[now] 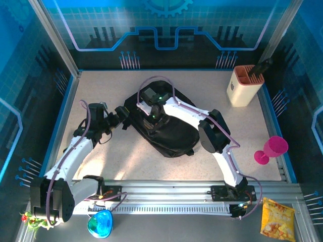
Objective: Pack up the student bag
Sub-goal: Unzip the student bag at the top-center of the table.
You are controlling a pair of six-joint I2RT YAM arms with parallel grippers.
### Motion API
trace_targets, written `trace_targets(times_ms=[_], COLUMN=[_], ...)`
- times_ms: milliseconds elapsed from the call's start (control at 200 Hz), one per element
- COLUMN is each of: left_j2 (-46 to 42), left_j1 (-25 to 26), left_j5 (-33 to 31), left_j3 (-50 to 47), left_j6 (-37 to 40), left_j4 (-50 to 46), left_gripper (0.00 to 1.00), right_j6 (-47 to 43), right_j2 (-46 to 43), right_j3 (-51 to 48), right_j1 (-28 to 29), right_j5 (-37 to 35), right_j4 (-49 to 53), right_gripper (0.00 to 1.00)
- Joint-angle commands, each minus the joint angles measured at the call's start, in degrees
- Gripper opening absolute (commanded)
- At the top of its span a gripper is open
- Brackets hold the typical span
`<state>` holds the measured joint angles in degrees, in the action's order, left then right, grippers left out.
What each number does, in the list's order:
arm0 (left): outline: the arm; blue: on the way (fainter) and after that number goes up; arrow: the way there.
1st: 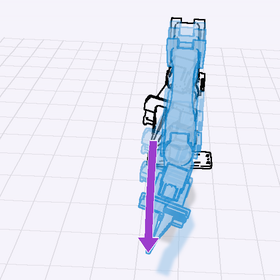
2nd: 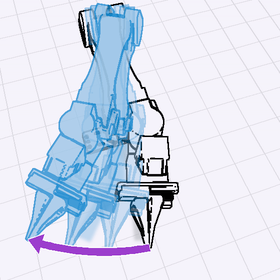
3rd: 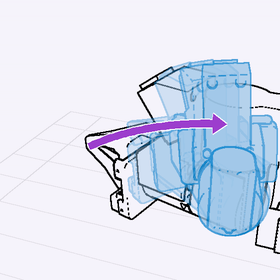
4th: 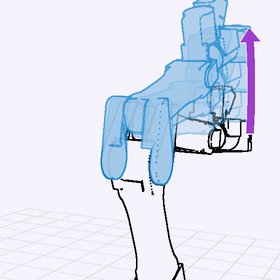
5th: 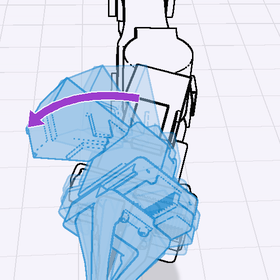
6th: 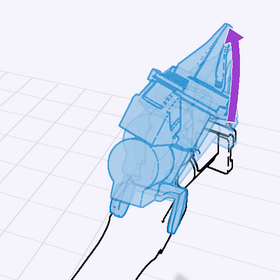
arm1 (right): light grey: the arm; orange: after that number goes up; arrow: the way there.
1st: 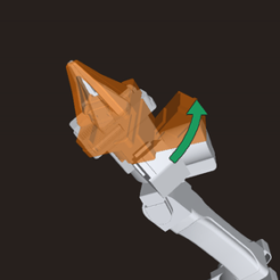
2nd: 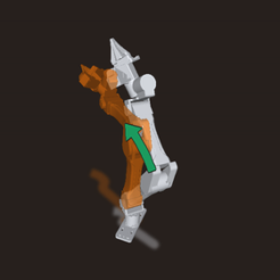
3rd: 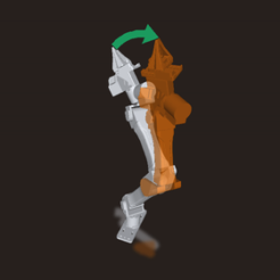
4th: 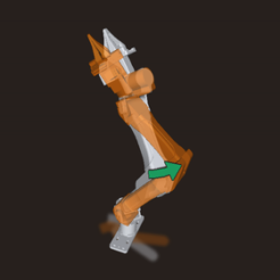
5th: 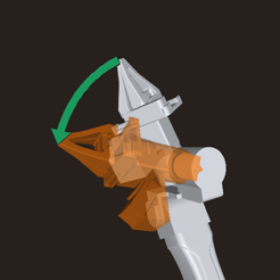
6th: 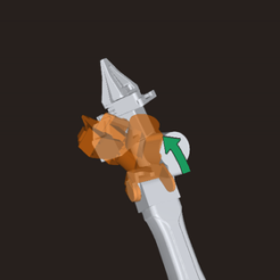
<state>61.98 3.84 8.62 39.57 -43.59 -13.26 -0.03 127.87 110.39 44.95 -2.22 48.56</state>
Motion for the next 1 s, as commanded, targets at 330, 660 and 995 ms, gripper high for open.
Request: trace_targets(times_ms=[330,660,995], left_j2=[-0.73,4.29,14.94], left_j1=[-0.76,0.39,6.97], left_j5=[4.90,17.83,21.12], left_j3=[-2.01,-5.45,-3.97], left_j6=[-0.78,-7.92,-11.82], left_j4=[1.90,13.62,23.30], left_gripper=[0.99,0.81,0.59], right_j6=[4.71,10.23,13.54], right_j2=[-4.47,-16.60,-21.21], right_j3=[-2.62,-14.02,-19.47], right_j1=[0.94,0.93,0.93], right_j5=[-3.77,-0.92,-0.02], right_j4=[-3.49,-12.78,-16.42], right_gripper=[0.00,0.00,0.00])
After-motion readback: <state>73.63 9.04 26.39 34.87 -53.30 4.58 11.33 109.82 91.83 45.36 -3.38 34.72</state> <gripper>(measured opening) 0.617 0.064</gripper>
